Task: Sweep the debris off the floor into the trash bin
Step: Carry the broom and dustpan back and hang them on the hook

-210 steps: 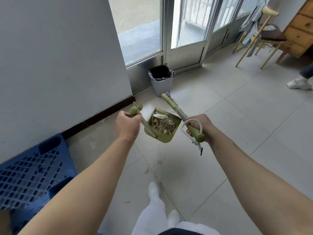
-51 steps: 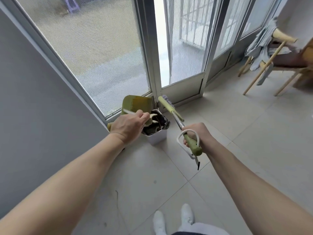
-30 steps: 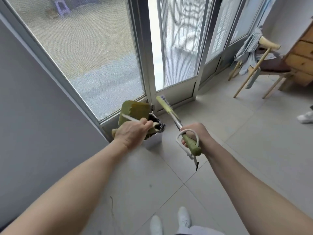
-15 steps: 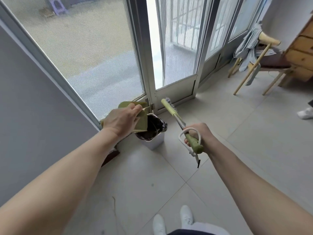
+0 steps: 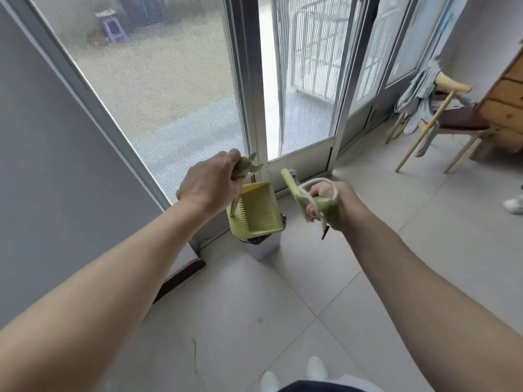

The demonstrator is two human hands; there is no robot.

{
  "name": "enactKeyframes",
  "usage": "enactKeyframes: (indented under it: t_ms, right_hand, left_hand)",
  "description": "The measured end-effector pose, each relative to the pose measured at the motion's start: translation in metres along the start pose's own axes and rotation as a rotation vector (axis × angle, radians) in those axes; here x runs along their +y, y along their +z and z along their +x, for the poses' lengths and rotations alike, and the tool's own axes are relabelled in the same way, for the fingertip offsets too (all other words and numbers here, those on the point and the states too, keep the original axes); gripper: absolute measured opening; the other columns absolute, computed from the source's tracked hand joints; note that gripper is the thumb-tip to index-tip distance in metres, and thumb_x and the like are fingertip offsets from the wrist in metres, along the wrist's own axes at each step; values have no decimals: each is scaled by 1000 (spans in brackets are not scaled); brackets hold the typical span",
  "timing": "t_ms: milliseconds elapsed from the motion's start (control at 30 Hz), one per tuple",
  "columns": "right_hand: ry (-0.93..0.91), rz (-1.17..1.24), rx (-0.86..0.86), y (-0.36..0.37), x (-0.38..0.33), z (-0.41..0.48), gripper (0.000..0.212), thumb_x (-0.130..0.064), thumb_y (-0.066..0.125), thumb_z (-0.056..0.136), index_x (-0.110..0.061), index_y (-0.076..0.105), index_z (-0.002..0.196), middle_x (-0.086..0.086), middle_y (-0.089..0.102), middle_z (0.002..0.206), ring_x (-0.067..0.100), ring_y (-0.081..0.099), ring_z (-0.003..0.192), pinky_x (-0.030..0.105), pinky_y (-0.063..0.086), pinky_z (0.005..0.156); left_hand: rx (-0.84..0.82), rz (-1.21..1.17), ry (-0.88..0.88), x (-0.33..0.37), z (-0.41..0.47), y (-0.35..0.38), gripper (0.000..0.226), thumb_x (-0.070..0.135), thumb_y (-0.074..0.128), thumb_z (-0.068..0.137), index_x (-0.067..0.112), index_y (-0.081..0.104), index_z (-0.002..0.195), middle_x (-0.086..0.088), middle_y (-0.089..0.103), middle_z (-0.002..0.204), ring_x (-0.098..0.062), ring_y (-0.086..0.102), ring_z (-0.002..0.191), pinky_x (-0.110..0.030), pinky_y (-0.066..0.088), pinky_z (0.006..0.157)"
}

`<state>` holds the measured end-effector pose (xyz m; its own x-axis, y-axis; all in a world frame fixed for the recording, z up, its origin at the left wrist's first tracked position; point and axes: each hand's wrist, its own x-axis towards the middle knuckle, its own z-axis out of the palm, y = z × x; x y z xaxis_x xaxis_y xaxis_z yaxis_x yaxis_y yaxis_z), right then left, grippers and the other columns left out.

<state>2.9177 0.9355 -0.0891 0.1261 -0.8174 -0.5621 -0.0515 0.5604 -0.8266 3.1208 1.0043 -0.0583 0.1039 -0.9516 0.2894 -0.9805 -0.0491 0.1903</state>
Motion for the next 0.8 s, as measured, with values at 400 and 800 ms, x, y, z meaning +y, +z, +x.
enactKeyframes:
  t_ms: [400,800]
  right_hand:
    - [107,349,26,-35,-31,-44,25,-15,46,91,-6,46,68,11,46,67,18,47,43,14,42,30]
    - [315,131,-11,-112,-24,-53,51,-44,46,94,6,53,88,17,54,61,13,52,31,16,47,31]
  left_hand:
    - [-175,-138,287,73,0,43,13,29,55,93,18,55,101,-2,65,99,-28,64,78,-40,56,66]
    - [-341,-160,507,146,10,112,14,33,55,90,21,55,97,2,64,97,-28,63,85,-33,44,59]
